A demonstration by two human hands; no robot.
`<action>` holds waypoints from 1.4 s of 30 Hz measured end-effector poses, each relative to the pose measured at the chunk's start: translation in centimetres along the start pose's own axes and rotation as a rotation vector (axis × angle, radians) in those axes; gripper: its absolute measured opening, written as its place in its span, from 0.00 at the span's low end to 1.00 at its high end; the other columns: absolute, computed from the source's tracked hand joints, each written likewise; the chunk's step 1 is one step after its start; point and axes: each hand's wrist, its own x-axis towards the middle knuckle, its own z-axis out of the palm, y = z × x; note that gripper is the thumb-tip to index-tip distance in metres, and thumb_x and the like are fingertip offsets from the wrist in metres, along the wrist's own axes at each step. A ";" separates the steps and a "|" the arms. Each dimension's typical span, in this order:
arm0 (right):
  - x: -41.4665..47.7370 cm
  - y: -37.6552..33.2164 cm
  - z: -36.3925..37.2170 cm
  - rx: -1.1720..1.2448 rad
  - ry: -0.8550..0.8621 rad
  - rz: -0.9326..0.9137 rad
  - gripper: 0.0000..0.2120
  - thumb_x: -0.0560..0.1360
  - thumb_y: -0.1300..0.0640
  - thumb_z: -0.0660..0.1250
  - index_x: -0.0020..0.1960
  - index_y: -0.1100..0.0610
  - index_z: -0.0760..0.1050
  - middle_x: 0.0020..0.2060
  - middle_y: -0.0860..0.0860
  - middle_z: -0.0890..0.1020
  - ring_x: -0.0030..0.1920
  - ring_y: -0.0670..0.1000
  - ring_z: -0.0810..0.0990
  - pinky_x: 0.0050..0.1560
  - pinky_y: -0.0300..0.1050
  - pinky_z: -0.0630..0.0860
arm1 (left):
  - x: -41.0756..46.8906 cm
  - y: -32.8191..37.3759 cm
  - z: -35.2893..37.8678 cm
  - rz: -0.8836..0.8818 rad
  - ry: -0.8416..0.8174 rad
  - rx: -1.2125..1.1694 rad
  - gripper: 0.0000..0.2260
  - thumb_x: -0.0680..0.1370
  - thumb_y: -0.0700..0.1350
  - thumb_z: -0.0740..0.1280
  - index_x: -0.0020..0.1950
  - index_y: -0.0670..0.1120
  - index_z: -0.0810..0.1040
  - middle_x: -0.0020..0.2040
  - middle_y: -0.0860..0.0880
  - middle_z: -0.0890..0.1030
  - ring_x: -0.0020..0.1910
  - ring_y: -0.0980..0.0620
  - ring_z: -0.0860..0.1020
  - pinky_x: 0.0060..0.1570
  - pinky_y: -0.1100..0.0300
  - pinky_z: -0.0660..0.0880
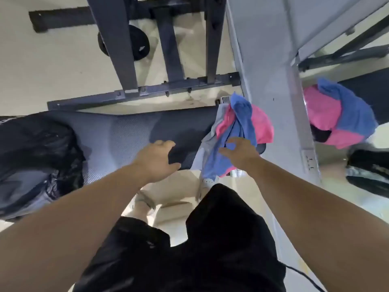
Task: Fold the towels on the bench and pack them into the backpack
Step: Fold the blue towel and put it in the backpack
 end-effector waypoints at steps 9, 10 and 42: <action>8.9 4.5 8.5 -0.172 0.639 0.055 0.29 0.75 0.40 0.68 0.73 0.48 0.71 0.79 0.57 0.62 0.79 0.63 0.57 0.74 0.62 0.56 | 13.4 -1.2 6.9 0.211 0.145 0.122 0.31 0.78 0.59 0.66 0.77 0.50 0.63 0.73 0.45 0.69 0.69 0.40 0.69 0.65 0.43 0.71; 9.8 4.7 9.6 -0.152 0.680 0.020 0.28 0.75 0.40 0.68 0.71 0.49 0.73 0.77 0.59 0.65 0.76 0.63 0.61 0.72 0.61 0.59 | 14.3 -1.5 7.6 0.227 0.170 0.119 0.31 0.78 0.59 0.67 0.77 0.50 0.64 0.72 0.44 0.69 0.69 0.40 0.69 0.65 0.43 0.71; 6.7 0.0 10.9 0.539 0.764 -0.929 0.08 0.76 0.62 0.70 0.48 0.48 0.81 0.41 0.44 0.83 0.44 0.45 0.82 0.47 0.40 0.77 | 17.4 0.4 10.7 0.880 0.719 -0.269 0.13 0.78 0.49 0.68 0.59 0.46 0.82 0.58 0.51 0.80 0.59 0.50 0.77 0.60 0.53 0.73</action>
